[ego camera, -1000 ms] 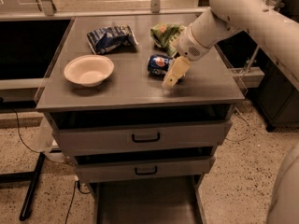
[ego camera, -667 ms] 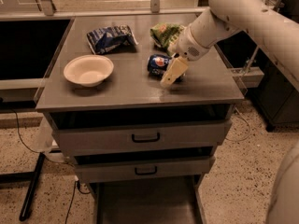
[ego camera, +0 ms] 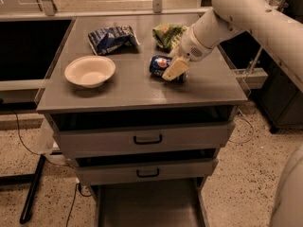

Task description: Place pepsi can into bottom drawer

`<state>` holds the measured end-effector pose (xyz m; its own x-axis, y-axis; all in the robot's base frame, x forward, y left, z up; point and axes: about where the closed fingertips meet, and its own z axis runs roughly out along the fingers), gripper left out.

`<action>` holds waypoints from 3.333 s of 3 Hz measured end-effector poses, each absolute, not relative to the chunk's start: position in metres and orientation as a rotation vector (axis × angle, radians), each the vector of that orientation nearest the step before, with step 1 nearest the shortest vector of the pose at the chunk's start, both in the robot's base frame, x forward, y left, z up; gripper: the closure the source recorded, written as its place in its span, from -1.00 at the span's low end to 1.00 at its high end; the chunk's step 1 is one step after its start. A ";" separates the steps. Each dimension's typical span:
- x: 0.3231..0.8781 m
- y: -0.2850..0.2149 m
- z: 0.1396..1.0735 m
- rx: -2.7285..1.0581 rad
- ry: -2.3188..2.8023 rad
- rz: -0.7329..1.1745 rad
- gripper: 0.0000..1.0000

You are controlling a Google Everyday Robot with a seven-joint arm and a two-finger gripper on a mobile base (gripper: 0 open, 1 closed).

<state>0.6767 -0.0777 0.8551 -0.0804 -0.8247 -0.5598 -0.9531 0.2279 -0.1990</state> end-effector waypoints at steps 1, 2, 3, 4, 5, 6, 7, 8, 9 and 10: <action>0.677 -0.078 0.855 -1.629 1.936 0.292 0.75; 0.676 -0.078 0.855 -1.628 1.936 0.294 1.00; 0.658 -0.089 0.859 -1.613 1.929 0.300 1.00; 0.622 -0.102 0.877 -1.586 1.874 0.315 1.00; 0.575 -0.120 0.893 -1.569 1.813 0.292 1.00; 0.522 -0.142 0.886 -1.563 1.800 0.252 1.00; 0.480 -0.154 0.862 -1.544 1.822 0.245 1.00; 0.458 -0.166 0.796 -1.494 1.925 0.286 1.00; 0.458 -0.166 0.796 -1.494 1.925 0.286 1.00; 0.465 -0.154 0.773 -1.517 1.939 0.323 1.00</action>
Offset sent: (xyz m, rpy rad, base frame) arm -0.0054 -0.0081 0.0046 0.0122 -0.0004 -0.0068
